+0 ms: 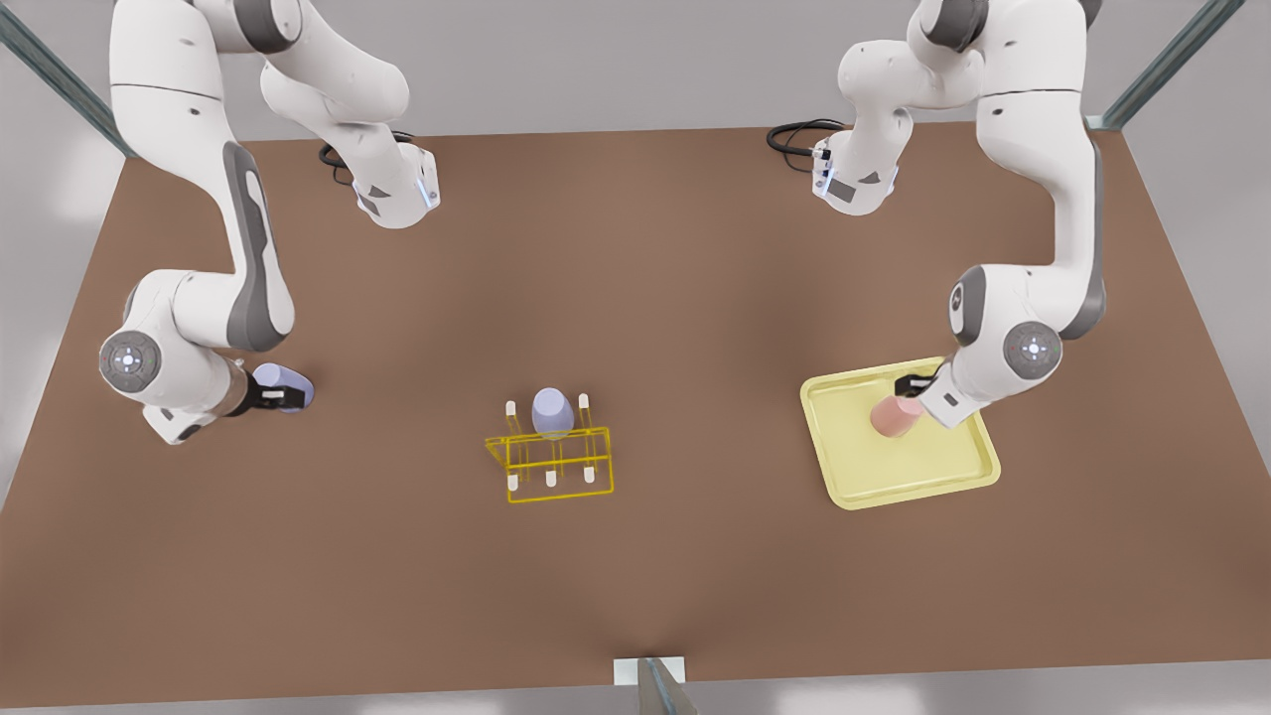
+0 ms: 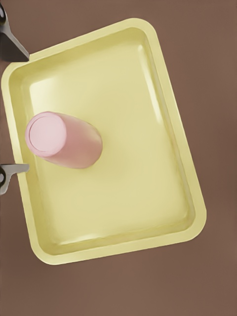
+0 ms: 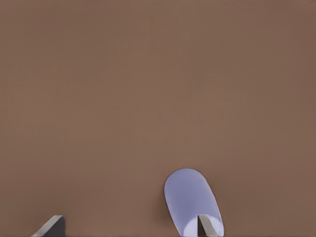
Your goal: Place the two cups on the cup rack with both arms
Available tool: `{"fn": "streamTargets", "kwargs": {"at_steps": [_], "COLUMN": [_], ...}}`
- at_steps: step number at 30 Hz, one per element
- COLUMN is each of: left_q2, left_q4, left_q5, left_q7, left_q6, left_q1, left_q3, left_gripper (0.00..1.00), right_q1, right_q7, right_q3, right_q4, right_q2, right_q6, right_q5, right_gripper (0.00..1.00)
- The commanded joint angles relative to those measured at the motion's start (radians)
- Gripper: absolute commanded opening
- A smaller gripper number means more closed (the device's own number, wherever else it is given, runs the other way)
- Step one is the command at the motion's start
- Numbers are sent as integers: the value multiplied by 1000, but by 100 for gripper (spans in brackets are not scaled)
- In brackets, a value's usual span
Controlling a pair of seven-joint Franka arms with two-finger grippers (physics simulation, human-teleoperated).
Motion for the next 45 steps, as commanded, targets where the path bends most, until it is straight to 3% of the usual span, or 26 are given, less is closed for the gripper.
{"fn": "streamTargets", "kwargs": {"at_steps": [1,7,16,18,28,30,40,43,45], "left_q2": [8,76,127,140,154,154,84,90,146], "left_q4": [-12,-27,-69,-69,-110,-110,-105,-26,155], "left_q5": [-1,-4,-20,-20,-15,-17,-17,-51,-49], "left_q7": [40,40,42,42,48,48,45,0,-176], "left_q6": [194,245,249,252,306,306,240,164,-2], "left_q1": [-3,-3,-11,-14,-11,-11,-29,-54,-58], "left_q3": [3,3,1,1,1,1,0,-23,-98], "left_gripper": [100,100,100,100,100,85,85,85,85], "right_q1": [-15,-59,-128,-142,-173,-173,-173,-173,-173], "right_q7": [-69,-88,-91,-91,-106,-106,-107,-107,-107], "right_q3": [0,-3,-5,-6,-6,-6,-8,-8,-8], "right_q4": [-63,-225,-297,-352,-381,-380,-353,-346,-344], "right_q2": [-28,-114,-65,-59,-39,-42,43,60,67], "right_q6": [283,245,264,368,365,357,395,400,400], "right_q5": [5,5,-14,-18,-20,-20,-21,-21,-21], "right_gripper": [100,100,100,100,100,100,100,100,100]}}
